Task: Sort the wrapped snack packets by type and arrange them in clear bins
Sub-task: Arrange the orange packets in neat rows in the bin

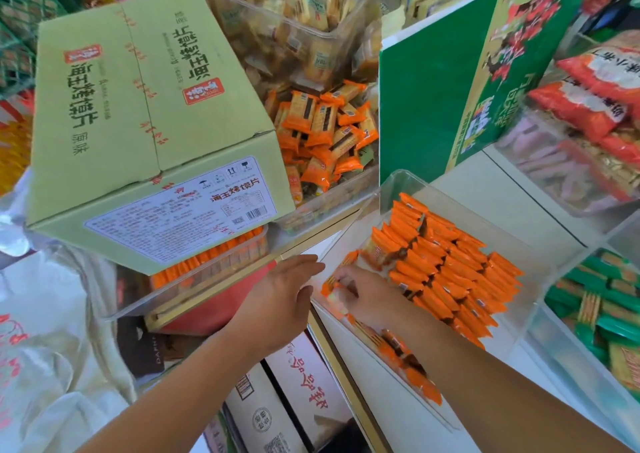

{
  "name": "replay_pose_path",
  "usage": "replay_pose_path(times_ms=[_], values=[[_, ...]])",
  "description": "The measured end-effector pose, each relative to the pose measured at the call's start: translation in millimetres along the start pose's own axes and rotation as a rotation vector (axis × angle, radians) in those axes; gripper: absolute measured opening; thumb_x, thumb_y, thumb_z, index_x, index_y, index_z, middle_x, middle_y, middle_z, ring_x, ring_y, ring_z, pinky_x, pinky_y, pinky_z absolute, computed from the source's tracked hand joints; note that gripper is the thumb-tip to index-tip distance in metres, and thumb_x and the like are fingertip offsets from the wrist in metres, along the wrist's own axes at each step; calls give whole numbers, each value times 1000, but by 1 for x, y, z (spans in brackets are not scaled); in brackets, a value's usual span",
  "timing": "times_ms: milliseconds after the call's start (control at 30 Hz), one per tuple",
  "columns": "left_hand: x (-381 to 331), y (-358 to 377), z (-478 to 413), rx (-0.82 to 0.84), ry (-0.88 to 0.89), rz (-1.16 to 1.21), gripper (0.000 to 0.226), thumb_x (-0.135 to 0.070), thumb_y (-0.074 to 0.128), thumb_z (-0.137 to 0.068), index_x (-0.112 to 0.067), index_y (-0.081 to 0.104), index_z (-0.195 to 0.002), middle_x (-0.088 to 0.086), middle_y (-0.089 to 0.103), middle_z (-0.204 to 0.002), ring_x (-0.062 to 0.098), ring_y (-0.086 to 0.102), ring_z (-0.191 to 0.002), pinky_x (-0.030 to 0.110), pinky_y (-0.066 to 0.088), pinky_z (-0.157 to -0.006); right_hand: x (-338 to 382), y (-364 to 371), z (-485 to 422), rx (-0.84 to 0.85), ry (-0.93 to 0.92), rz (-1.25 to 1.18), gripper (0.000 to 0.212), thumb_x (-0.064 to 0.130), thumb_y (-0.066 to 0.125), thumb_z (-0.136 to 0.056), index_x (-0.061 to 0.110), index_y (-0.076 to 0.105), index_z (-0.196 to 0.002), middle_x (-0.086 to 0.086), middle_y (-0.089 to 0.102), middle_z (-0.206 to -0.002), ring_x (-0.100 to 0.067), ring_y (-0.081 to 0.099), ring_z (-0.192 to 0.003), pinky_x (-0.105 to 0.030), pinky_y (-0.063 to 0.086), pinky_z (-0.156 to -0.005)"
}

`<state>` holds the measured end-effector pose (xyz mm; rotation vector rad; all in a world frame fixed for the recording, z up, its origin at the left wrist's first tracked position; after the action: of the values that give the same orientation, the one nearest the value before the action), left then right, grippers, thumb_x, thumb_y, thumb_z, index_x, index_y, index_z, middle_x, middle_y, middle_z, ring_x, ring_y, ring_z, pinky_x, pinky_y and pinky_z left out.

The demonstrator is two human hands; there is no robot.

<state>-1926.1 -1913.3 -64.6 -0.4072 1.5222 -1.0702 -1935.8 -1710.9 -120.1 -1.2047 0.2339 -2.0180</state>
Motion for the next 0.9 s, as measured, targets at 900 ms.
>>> replay_pose_path(times_ms=[900], values=[[-50, 74, -90, 1184, -44, -463, 65, -72, 34, -99, -32, 51, -148, -3, 48, -152, 26, 42, -142, 46, 36, -116, -54, -34, 36, -554, -87, 460, 39, 36, 82, -79, 26, 59, -107, 4, 55, -107, -21, 59, -94, -33, 49, -70]])
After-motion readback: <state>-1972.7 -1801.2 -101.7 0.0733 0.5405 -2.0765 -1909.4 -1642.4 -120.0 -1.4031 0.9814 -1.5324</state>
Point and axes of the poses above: each hand's wrist, its own z-axis away from the middle knuckle, its own y-axis out of the palm, x = y × z, the point moved 1 cm from there along -z, towards the middle knuckle
